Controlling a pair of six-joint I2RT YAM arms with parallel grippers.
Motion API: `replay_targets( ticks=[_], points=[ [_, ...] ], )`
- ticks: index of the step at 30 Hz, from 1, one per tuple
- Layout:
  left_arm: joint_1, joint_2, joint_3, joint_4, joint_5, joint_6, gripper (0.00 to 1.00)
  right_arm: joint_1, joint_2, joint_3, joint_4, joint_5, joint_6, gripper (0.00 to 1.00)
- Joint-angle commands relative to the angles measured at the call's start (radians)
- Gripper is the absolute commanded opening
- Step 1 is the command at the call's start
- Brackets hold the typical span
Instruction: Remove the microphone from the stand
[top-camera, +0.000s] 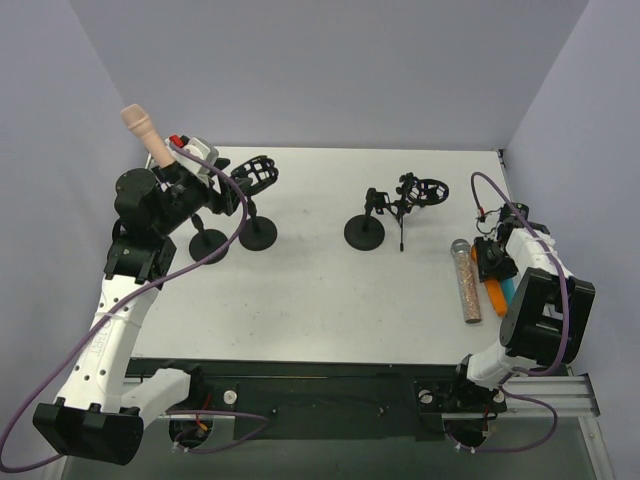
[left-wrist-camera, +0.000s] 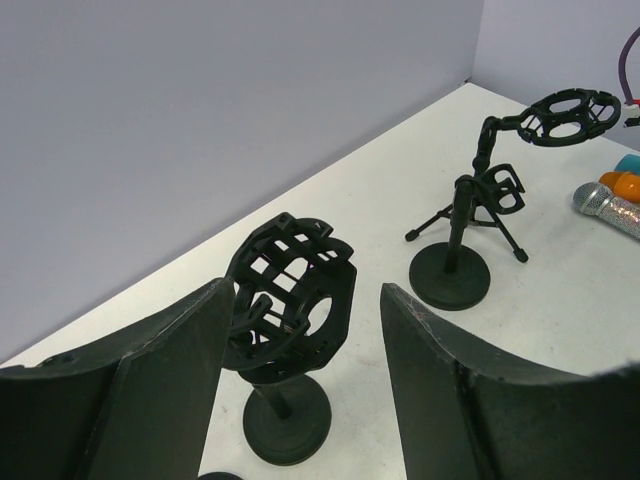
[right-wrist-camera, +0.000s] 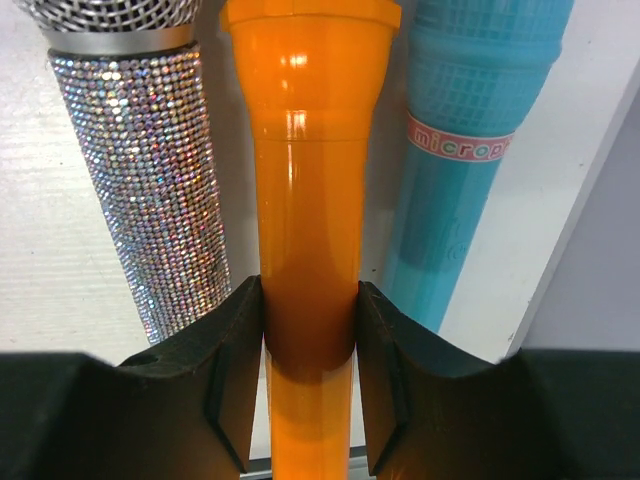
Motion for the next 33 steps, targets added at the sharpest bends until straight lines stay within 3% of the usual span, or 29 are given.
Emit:
replay_targets(
  ticks=[1, 2, 7, 15, 33],
  points=[
    [0.01, -0.014, 0.016, -0.011, 0.033, 0.021, 0.71, -0.009, 0.01, 0.003, 0.007, 0.017, 0.003, 0.07],
    [0.012, -0.011, 0.019, -0.013, 0.033, 0.021, 0.71, -0.009, 0.011, 0.0, 0.021, 0.029, 0.018, 0.14],
    [0.016, -0.005, 0.018, -0.005, 0.047, 0.017, 0.71, -0.01, 0.015, -0.006, 0.017, 0.023, 0.021, 0.25],
    [0.018, -0.012, 0.01, -0.002, 0.056, 0.012, 0.71, -0.01, -0.004, -0.02, 0.015, 0.011, 0.034, 0.33],
    [0.015, -0.035, -0.014, 0.01, 0.061, 0.0, 0.7, -0.01, -0.047, -0.041, 0.007, 0.002, 0.046, 0.4]
  ],
)
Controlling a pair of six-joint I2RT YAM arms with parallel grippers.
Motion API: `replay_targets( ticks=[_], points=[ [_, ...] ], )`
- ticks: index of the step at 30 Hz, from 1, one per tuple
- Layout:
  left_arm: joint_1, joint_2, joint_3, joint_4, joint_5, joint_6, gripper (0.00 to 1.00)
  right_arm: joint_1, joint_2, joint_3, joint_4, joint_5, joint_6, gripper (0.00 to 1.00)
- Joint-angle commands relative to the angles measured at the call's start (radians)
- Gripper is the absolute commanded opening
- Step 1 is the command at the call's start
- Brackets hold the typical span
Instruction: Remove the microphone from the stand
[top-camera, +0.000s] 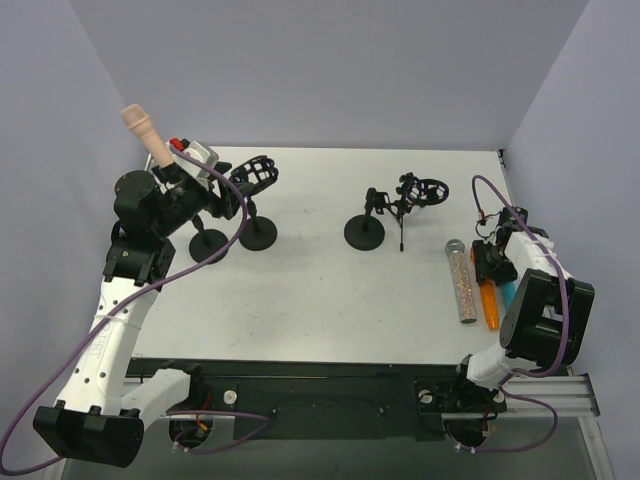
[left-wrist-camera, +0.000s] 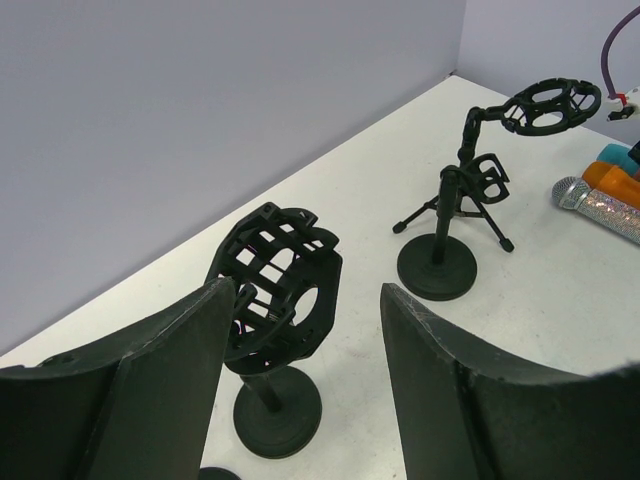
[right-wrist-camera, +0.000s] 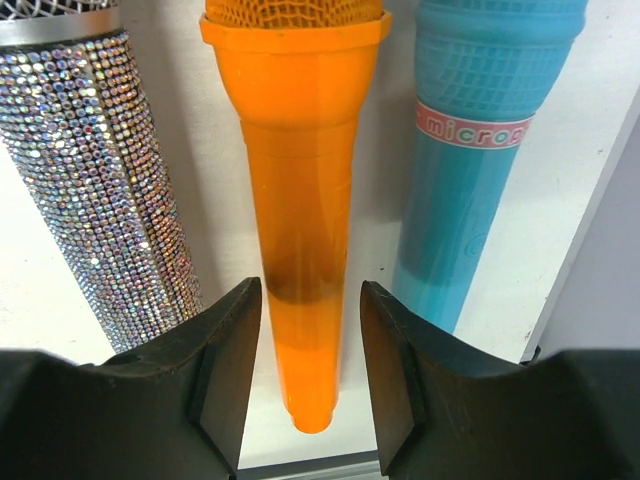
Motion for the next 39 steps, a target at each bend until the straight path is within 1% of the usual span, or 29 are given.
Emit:
replay_targets(
  ticks=[1, 8, 13, 17, 19, 23, 24, 25, 27, 28, 30, 31, 32, 33, 34, 35, 36, 37, 39],
  points=[
    [0.004, -0.026, -0.001, 0.029, 0.02, -0.001, 0.7, -0.006, -0.044, -0.001, -0.03, -0.004, 0.013, 0.4],
    [0.004, -0.029, -0.001, 0.031, 0.02, -0.001, 0.7, -0.006, -0.05, 0.0, -0.036, -0.007, 0.01, 0.4],
    [0.002, -0.032, 0.015, 0.018, 0.028, -0.002, 0.7, -0.006, -0.061, 0.035, -0.079, -0.039, 0.004, 0.4],
    [-0.008, -0.043, 0.026, -0.023, 0.044, 0.005, 0.7, -0.006, -0.091, 0.069, -0.119, -0.069, 0.025, 0.44],
    [-0.01, -0.056, 0.022, -0.037, 0.041, -0.034, 0.71, -0.006, -0.113, 0.1, -0.145, -0.07, 0.059, 0.47],
    [-0.01, -0.081, 0.011, -0.071, -0.023, -0.123, 0.73, -0.012, -0.173, 0.192, -0.206, -0.095, 0.142, 0.54],
    [-0.008, -0.078, 0.012, -0.078, -0.053, -0.149, 0.74, -0.012, -0.195, 0.224, -0.224, -0.117, 0.157, 0.58],
    [-0.01, -0.075, 0.025, -0.078, -0.08, -0.162, 0.78, -0.01, -0.208, 0.238, -0.231, -0.125, 0.168, 0.59],
    [-0.008, -0.052, 0.057, -0.089, -0.15, -0.223, 0.79, -0.001, -0.28, 0.278, -0.247, -0.168, 0.196, 0.61],
    [-0.004, -0.029, 0.086, -0.092, -0.181, -0.261, 0.8, 0.011, -0.303, 0.288, -0.226, -0.176, 0.218, 0.63],
    [0.001, 0.003, 0.133, -0.095, -0.198, -0.301, 0.8, 0.069, -0.393, 0.305, -0.168, -0.193, 0.237, 0.65],
    [0.002, 0.014, 0.146, -0.095, -0.199, -0.308, 0.8, 0.138, -0.435, 0.313, -0.148, -0.185, 0.249, 0.67],
    [0.002, 0.031, 0.166, -0.095, -0.196, -0.315, 0.8, 0.172, -0.456, 0.337, -0.108, -0.181, 0.257, 0.68],
    [0.004, 0.039, 0.17, -0.094, -0.183, -0.315, 0.81, 0.248, -0.473, 0.351, -0.09, -0.188, 0.284, 0.69],
    [0.005, 0.049, 0.173, -0.081, -0.18, -0.311, 0.8, 0.281, -0.473, 0.386, -0.067, -0.193, 0.303, 0.69],
    [0.007, 0.052, 0.166, -0.072, -0.166, -0.305, 0.81, 0.357, -0.46, 0.403, -0.062, -0.205, 0.343, 0.69],
    [0.007, 0.059, 0.154, -0.051, -0.16, -0.285, 0.81, 0.387, -0.449, 0.439, -0.059, -0.216, 0.358, 0.68],
    [0.005, 0.062, 0.146, -0.016, -0.129, -0.272, 0.81, 0.446, -0.429, 0.451, -0.056, -0.233, 0.383, 0.68],
    [0.005, 0.08, 0.135, 0.012, -0.106, -0.233, 0.8, 0.505, -0.412, 0.456, -0.005, -0.291, 0.4, 0.68]
  ],
)
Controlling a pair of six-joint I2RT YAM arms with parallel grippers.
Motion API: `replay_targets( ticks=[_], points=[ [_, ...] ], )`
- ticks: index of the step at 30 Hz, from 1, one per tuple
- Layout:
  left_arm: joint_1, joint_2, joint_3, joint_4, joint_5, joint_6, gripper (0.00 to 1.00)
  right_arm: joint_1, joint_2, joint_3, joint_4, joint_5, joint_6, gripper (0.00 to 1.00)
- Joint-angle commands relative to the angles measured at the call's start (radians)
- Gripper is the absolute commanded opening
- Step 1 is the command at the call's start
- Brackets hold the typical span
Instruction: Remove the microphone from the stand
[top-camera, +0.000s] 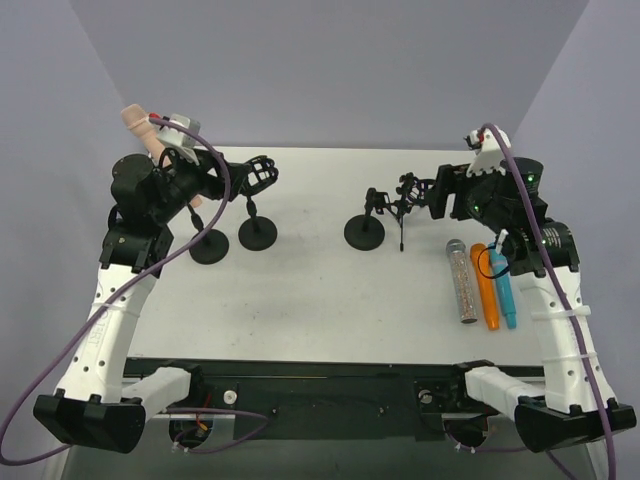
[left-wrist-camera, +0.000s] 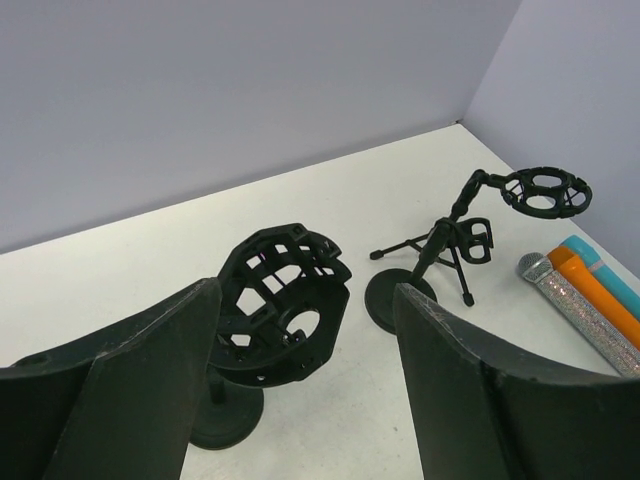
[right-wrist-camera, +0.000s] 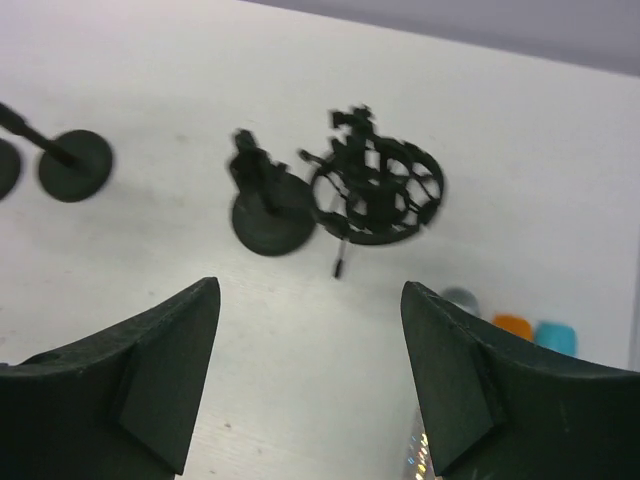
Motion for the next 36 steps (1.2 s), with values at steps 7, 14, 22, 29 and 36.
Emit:
replay_targets(
  ticks=[7, 14, 22, 29, 36],
  points=[
    [0.003, 0.076, 0.045, 0.065, -0.032, 0.022, 0.77, 0.327, 0.172, 0.128, 0.089, -0.08, -0.002, 0.68],
    [0.003, 0.007, 0.007, 0.053, -0.027, 0.057, 0.77, 0.458, 0.44, 0.416, 0.232, -0.065, 0.297, 0.75],
    [0.003, -0.14, -0.042, -0.042, -0.017, 0.258, 0.77, 0.63, 0.767, 0.8, 0.25, 0.03, 0.3, 0.72],
    [0.011, -0.22, -0.048, -0.16, -0.03, 0.329, 0.77, 0.677, 0.924, 0.947, 0.259, 0.101, 0.236, 0.7],
    [0.037, -0.22, -0.059, -0.139, -0.006, 0.291, 0.77, 0.696, 0.975, 0.937, 0.238, 0.14, 0.194, 0.61]
  ],
)
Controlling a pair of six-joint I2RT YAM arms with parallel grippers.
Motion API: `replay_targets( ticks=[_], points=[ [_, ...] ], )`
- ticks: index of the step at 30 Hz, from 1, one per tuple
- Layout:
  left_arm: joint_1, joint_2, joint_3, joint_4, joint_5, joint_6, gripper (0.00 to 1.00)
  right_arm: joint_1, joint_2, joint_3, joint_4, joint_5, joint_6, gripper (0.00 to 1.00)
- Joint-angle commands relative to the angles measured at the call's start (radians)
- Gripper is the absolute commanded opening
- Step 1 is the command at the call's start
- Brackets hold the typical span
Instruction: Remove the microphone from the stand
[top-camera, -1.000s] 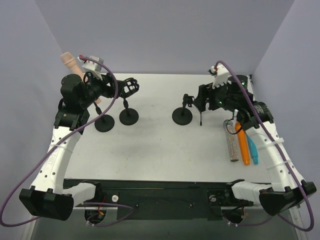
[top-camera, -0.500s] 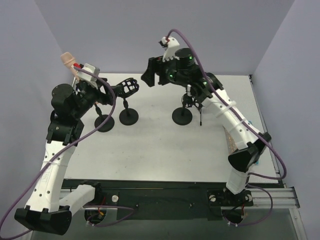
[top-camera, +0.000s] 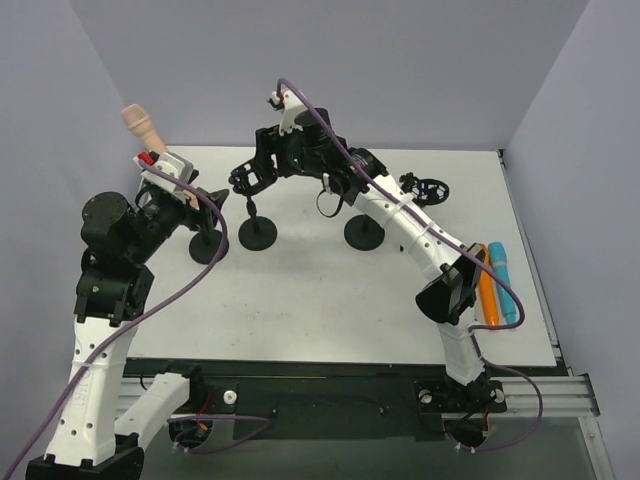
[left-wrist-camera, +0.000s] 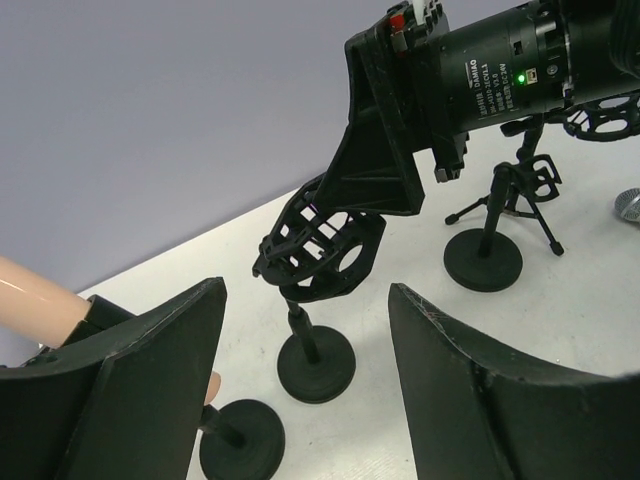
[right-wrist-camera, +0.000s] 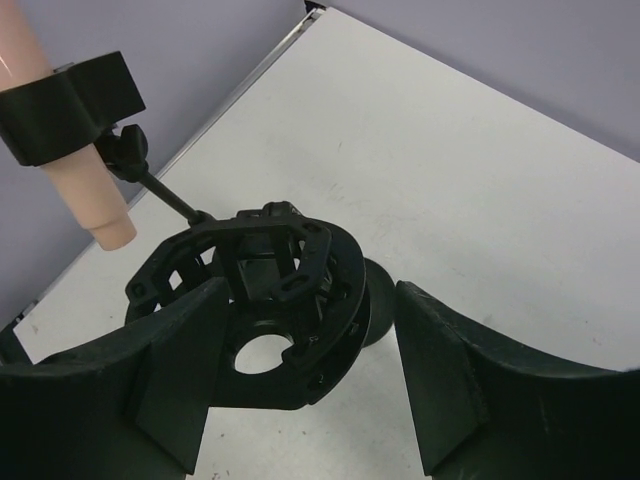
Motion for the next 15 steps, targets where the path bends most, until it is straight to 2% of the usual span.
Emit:
replay_targets(
  ticks=[1, 5, 7, 12, 13, 15],
  points=[
    [0.022, 0.012, -0.005, 0.009, 0.02, -0.009, 0.77, 0.011, 0.01, 0.041, 0.016, 0.065, -0.039, 0.6],
    [0.03, 0.019, -0.008, 0.021, 0.036, -0.032, 0.76, 0.011, 0.036, 0.047, 0.019, 0.068, -0.058, 0.54],
    [0.031, 0.02, -0.009, 0.021, 0.044, -0.035, 0.77, 0.011, 0.049, 0.053, 0.021, 0.056, -0.061, 0.47],
    [0.033, 0.019, -0.012, 0.021, 0.05, -0.04, 0.77, 0.016, 0.044, 0.051, 0.019, 0.017, -0.079, 0.25],
    [0.033, 0.02, -0.014, 0.021, 0.05, -0.041, 0.77, 0.016, 0.03, 0.048, 0.018, 0.008, -0.087, 0.17],
    [0.033, 0.014, -0.022, 0.026, 0.054, -0.047, 0.77, 0.016, 0.007, 0.034, 0.013, -0.004, -0.105, 0.08]
  ],
)
